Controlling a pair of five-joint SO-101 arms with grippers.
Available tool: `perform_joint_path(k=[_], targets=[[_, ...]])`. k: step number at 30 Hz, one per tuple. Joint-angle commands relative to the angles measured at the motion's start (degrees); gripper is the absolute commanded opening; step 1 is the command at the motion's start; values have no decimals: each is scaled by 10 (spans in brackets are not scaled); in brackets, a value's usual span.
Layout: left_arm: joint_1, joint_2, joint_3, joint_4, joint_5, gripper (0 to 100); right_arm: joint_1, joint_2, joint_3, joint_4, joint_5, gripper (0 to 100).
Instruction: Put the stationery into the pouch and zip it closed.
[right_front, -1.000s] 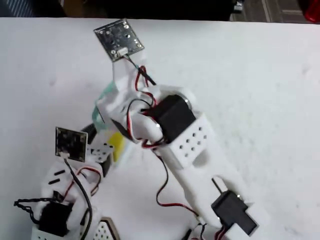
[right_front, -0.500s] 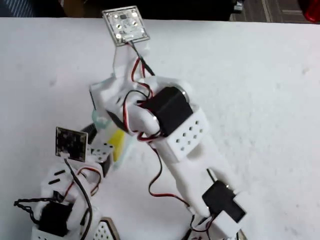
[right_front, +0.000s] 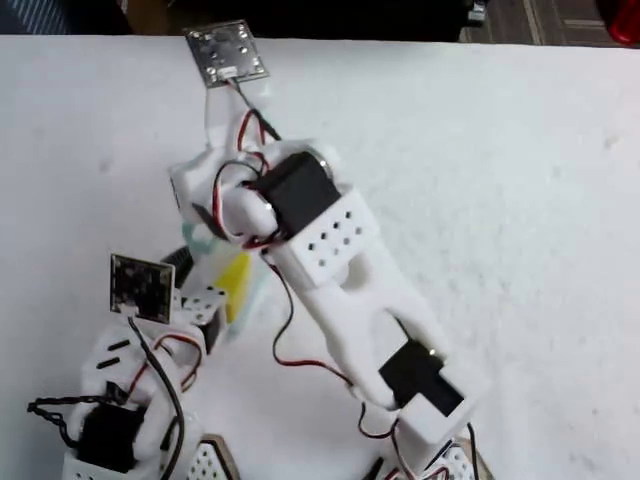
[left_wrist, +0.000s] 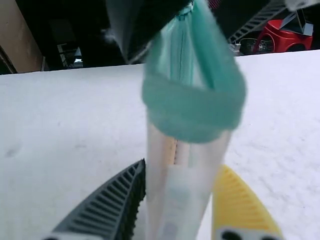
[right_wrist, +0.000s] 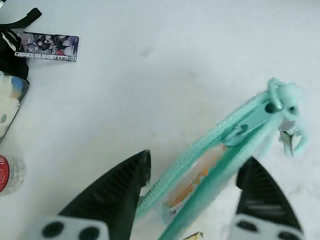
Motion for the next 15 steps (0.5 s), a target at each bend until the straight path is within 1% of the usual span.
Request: perform_joint_path(k=[1, 2, 3, 5, 9, 15], targets=[[-1, 0, -6, -14, -4, 219, 20, 0, -5, 16, 14, 63], [-2, 0, -11, -11, -3, 219, 26, 4, 0, 18, 37, 22], [-1, 0, -19, -2, -3, 219, 33, 12, 9, 15, 61, 12], [0, 0, -42, 23, -3, 225, 39, 32, 24, 17, 92, 46], [-1, 0, -73, 57, 0, 301, 40, 79, 34, 36, 128, 81], [-1, 0, -75, 62, 0, 301, 40, 108, 38, 51, 223, 101]])
